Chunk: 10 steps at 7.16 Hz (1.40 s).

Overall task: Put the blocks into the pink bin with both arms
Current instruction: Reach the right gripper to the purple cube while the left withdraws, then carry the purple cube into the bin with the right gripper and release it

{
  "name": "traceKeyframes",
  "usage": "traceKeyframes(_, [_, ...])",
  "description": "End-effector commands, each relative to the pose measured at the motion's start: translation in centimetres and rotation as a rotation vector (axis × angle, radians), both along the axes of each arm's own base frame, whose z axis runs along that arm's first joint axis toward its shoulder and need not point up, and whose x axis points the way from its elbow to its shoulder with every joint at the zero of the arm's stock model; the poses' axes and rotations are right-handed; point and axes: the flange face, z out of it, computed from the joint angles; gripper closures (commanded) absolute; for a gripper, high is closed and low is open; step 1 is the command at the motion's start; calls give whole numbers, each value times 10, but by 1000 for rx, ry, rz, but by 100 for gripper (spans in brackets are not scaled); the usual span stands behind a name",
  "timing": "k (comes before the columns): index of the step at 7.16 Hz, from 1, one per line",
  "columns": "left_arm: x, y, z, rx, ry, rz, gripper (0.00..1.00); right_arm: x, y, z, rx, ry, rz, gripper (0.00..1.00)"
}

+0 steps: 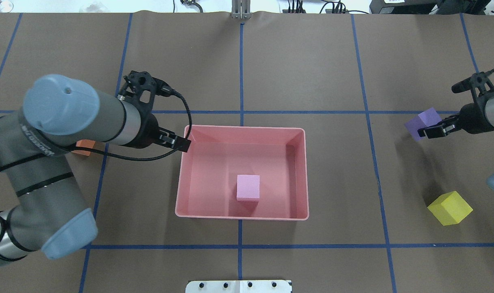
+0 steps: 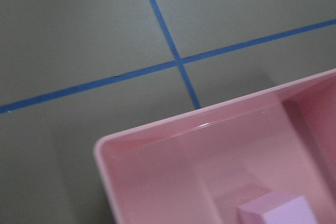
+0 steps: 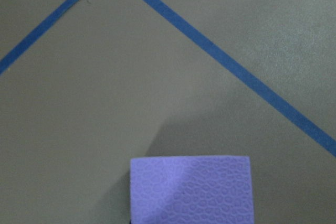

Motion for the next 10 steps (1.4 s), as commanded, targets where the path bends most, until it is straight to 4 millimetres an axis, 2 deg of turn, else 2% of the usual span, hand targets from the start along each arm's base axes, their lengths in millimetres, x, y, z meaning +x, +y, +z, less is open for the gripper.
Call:
traceKeyframes(1, [-73, -13, 89, 95, -42, 42, 0, -31, 10, -81, -159, -152, 79, 100])
traceKeyframes(2, [-96, -12, 121, 114, -63, 47, 0, -51, 18, -126, -215, -178, 82, 99])
traceKeyframes(3, [-117, -14, 140, 87, -75, 61, 0, -64, 34, -175, -250, -155, 98, 99])
traceKeyframes(4, [-124, -15, 161, 52, -100, 47, 0, -86, 55, -217, -264, -109, 122, 98])
traceKeyframes(5, [-130, -26, 182, 10, -126, 18, 0, -116, 66, -261, -326, -100, 150, 98])
traceKeyframes(6, [-136, -37, 201, -17, -151, 1, 0, -159, 82, -299, -363, -83, 186, 95])
traceKeyframes(7, [-142, -44, 210, -32, -162, -15, 0, -205, 102, -344, -381, -25, 243, 90])
traceKeyframes(8, [-142, -46, 214, -39, -165, -18, 0, -234, 123, -375, -405, 48, 272, 79])
traceKeyframes(9, [-140, -49, 216, -42, -168, -18, 0, -259, 146, -374, -392, 65, 314, 35])
traceKeyframes(10, [-138, -50, 213, -42, -164, -19, 0, -272, 159, -377, -368, 69, 329, 3])
